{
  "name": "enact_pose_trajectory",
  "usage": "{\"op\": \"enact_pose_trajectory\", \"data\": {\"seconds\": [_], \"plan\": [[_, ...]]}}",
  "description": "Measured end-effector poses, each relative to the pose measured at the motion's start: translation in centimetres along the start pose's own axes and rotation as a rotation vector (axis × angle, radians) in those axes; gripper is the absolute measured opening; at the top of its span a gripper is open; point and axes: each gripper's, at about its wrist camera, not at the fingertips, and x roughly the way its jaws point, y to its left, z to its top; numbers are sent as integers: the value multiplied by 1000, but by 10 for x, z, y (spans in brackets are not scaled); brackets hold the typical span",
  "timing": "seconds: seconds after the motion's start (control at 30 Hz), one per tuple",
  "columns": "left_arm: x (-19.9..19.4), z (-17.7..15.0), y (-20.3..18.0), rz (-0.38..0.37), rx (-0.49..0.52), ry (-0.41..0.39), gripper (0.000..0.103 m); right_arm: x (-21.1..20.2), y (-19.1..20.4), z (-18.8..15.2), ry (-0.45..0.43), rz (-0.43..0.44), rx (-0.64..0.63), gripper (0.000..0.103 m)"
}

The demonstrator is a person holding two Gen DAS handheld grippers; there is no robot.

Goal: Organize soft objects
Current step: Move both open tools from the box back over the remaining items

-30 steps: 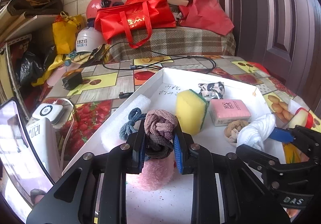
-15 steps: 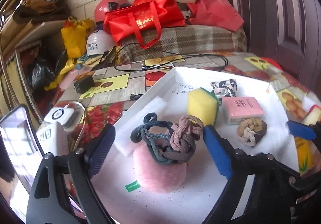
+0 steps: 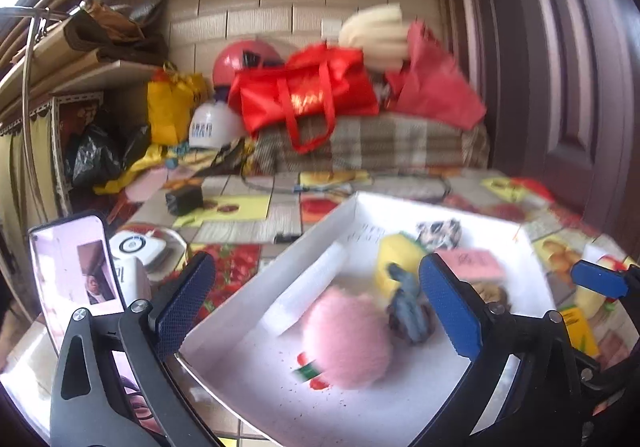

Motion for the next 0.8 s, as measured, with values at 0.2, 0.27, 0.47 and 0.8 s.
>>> {"op": "enact_pose_trajectory", "data": {"seconds": [0.2,0.27,0.47,0.8], "plan": [[-13,1,1,-56,-27,-16,103,-34,-1,-4,-148,48,-24,103],[-17,1,-3,-105,-25,-8,103,-43,-9,-7,-150,34,-16,103],[-31,-2,-28,-253,9,1,103,-68,-80,-15,-107,-127,84,103],[-55,-16,-108,-449,219,88,102,-82,-211,-35,45,-260,377,101]]}}
